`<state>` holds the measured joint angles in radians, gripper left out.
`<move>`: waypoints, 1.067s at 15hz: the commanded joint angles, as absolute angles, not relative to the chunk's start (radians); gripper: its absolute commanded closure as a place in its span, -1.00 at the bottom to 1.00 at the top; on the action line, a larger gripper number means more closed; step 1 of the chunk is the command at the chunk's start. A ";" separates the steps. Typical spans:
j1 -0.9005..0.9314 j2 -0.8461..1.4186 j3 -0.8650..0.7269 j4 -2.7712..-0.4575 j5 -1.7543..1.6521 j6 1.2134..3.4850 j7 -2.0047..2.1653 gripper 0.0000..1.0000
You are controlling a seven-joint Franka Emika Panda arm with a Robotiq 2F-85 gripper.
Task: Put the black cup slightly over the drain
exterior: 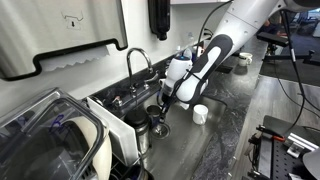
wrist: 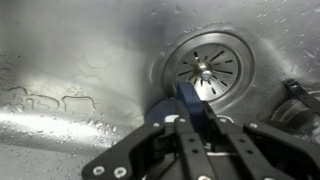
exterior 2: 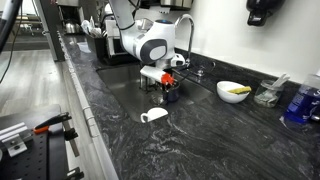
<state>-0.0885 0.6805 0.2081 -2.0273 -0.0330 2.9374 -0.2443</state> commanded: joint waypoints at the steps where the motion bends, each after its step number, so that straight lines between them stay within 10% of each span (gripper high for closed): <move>1: -0.087 0.714 0.218 -1.984 -0.030 2.926 -0.248 0.92; 2: -0.082 0.713 0.211 -1.983 -0.031 2.919 -0.242 0.17; 11: -0.049 0.672 0.160 -1.991 -0.041 2.863 -0.212 -0.92; 16: -0.057 0.622 0.176 -2.001 -0.033 2.784 -0.234 -1.00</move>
<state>-0.0616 0.6665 0.1768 -1.9908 -0.0333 2.8491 -0.2268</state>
